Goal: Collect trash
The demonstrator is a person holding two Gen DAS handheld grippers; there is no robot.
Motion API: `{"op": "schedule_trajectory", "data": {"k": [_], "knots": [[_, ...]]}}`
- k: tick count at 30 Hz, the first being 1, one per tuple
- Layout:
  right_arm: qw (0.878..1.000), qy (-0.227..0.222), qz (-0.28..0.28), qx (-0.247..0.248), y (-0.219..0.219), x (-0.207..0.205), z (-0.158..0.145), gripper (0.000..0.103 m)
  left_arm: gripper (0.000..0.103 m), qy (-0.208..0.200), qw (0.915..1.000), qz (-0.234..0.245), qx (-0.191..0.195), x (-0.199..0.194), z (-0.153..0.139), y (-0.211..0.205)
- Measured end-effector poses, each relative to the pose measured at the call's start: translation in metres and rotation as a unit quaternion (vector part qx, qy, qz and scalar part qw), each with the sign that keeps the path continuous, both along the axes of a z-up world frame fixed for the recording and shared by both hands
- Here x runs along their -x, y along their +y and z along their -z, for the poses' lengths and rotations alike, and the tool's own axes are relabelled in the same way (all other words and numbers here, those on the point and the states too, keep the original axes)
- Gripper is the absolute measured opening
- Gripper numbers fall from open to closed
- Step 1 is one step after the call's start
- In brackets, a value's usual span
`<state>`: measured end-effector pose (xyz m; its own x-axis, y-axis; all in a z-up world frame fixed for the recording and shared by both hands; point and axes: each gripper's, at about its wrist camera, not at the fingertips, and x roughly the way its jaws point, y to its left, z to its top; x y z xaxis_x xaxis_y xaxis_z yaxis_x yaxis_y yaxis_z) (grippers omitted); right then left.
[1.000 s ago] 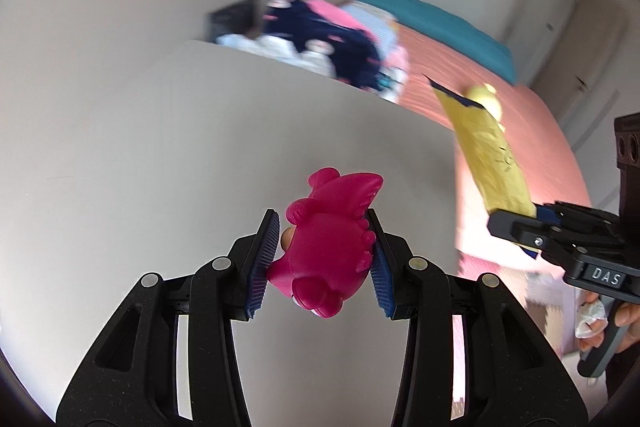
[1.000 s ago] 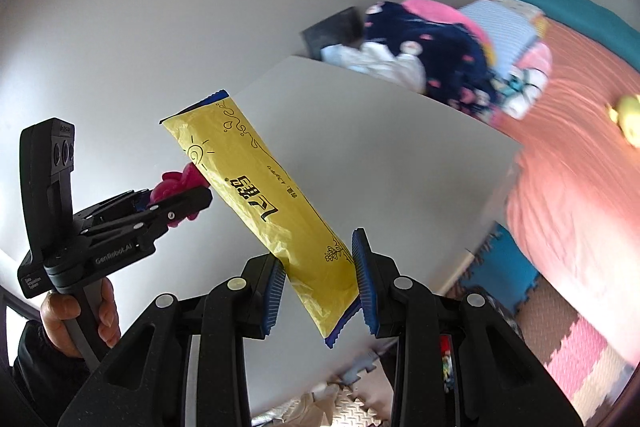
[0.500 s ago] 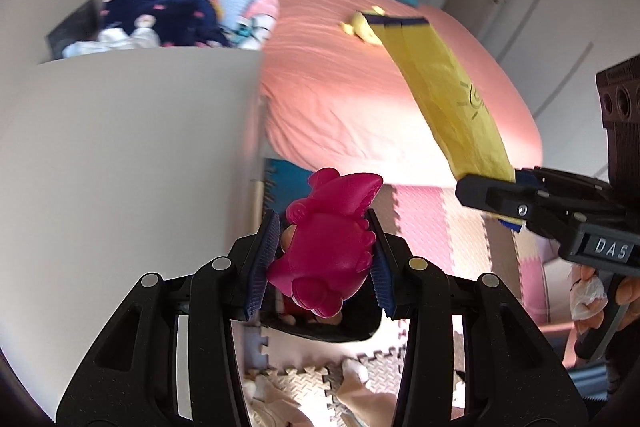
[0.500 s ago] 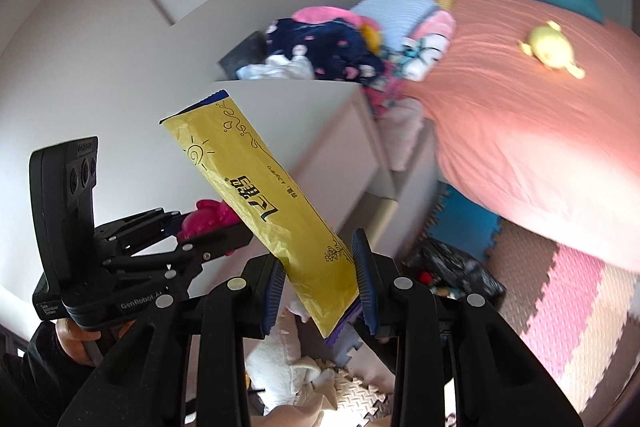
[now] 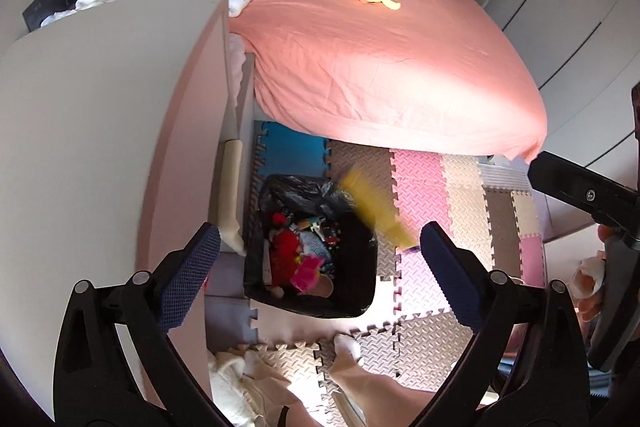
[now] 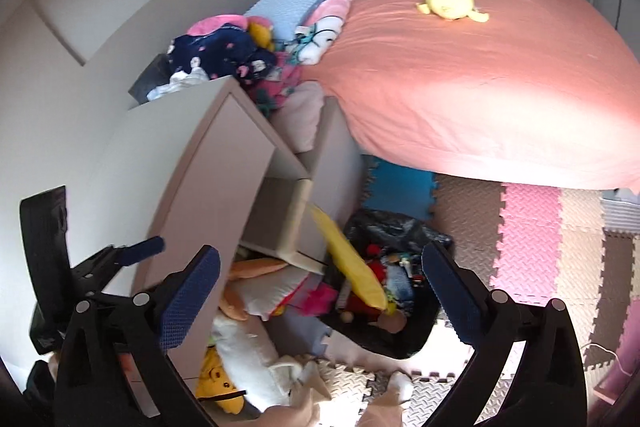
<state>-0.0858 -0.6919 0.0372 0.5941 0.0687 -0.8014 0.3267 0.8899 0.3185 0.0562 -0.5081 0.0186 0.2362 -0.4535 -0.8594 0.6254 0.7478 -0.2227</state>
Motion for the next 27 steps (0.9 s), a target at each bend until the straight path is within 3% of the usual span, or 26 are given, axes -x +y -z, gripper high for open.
{"op": "schedule_trajectory", "data": {"k": [16,27], "knots": [[1.000,0.003,-0.012,-0.003,0.027,-0.007,-0.002,0.101,0.097,-0.002,0.9997,-0.021,0.008,-0.001,-0.012,0.032],[0.999,-0.022,-0.046,-0.009,0.083,-0.029,-0.025,0.101,0.097,-0.030,0.9976,-0.056,0.026,-0.018,-0.039,0.088]]}}
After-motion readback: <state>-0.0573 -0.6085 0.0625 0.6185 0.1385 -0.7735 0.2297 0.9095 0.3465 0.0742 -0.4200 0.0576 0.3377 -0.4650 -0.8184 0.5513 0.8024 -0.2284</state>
